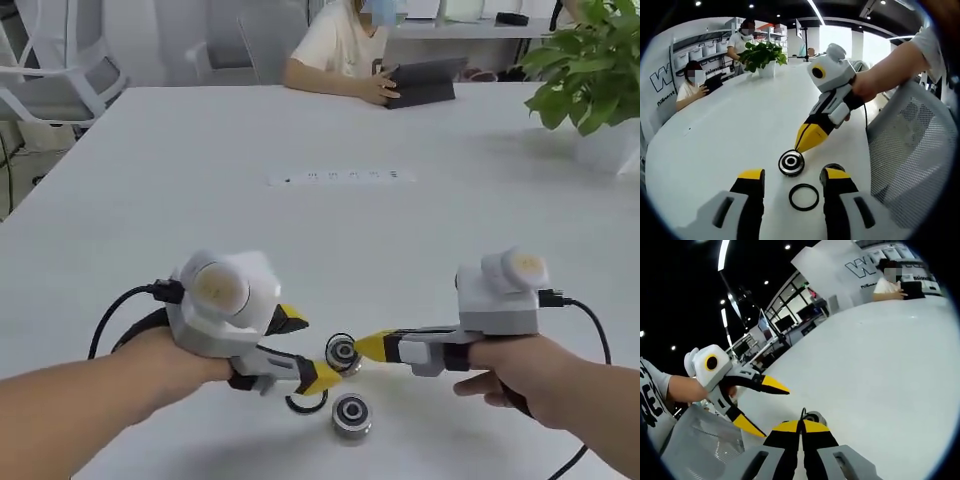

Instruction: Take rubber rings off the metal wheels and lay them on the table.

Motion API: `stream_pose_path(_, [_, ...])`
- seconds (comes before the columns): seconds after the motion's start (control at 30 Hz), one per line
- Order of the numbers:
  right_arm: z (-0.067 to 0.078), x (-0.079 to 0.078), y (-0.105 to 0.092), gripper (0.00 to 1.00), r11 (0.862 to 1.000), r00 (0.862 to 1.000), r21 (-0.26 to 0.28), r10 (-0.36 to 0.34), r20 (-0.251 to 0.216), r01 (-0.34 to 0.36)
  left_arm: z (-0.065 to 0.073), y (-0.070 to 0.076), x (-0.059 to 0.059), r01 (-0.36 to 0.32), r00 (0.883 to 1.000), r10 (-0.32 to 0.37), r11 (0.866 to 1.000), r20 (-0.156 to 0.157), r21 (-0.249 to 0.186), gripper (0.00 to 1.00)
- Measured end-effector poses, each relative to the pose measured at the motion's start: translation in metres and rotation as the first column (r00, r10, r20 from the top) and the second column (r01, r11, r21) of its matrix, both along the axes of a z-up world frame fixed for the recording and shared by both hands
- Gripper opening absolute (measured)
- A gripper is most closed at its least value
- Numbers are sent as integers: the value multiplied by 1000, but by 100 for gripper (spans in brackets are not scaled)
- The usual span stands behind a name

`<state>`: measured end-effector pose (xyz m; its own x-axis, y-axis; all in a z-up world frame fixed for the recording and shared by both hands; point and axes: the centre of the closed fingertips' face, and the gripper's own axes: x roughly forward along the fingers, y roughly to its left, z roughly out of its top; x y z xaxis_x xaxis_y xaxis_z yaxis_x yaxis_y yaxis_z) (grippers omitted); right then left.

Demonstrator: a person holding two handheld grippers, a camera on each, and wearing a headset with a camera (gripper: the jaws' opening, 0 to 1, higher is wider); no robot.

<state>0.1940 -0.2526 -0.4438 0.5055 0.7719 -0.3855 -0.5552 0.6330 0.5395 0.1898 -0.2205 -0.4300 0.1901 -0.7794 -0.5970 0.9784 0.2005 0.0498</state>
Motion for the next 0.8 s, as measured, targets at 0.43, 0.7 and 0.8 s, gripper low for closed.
stream_pose_path(0.43, [11,-3,6,0,1000,1000,23,10,8,-10,13,18,-10,8,1000,-8,1000,2,-27,54])
stream_pose_path(0.7, [16,-8,13,0,999,1000,31,29,9,-29,22,25,-20,15,1000,-15,999,1,-51,61])
stream_pose_path(0.8, [18,-10,17,0,999,999,35,39,8,-39,25,28,-22,16,1000,-16,998,-1,-61,63])
